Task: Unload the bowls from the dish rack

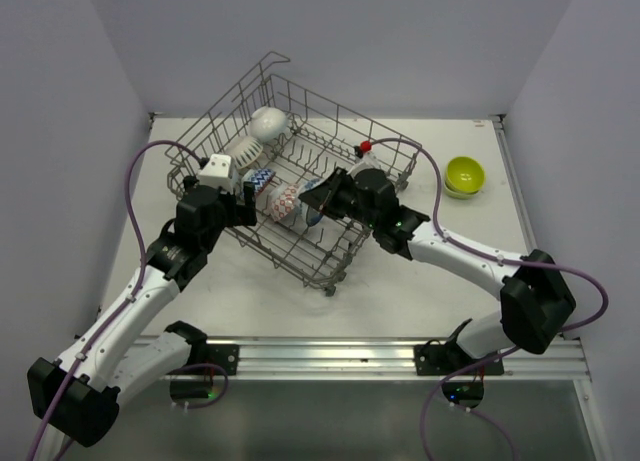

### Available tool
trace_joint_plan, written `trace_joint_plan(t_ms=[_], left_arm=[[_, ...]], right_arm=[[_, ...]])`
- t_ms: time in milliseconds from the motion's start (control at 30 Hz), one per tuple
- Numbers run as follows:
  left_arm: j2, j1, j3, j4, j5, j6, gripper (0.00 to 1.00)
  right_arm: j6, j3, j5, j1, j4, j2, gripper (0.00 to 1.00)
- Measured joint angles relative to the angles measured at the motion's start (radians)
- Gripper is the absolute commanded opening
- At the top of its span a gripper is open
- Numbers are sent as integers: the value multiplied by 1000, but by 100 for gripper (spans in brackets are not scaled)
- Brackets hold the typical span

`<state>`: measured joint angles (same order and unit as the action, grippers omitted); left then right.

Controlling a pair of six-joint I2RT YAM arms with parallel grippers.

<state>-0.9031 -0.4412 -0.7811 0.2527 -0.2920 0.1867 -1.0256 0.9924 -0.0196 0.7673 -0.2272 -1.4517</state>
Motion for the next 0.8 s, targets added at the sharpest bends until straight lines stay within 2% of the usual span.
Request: trace_joint_plan(t_ms=[133,300,433,567,800], left_arm=[[0,0,0,0,0,0,100],[4,0,0,2,0,0,100],[13,0,0,2,0,0,100],[16,0,0,2,0,0,100],[27,0,0,3,0,0,100]], right_arm=[[51,47,1,-3,110,0,0],[167,263,-12,-51,346,-18,0],[266,467,-39,-154,480,-25,0],[354,597,-51,-258,576,-26,0],[477,646,-54,-474,781,-26,0]])
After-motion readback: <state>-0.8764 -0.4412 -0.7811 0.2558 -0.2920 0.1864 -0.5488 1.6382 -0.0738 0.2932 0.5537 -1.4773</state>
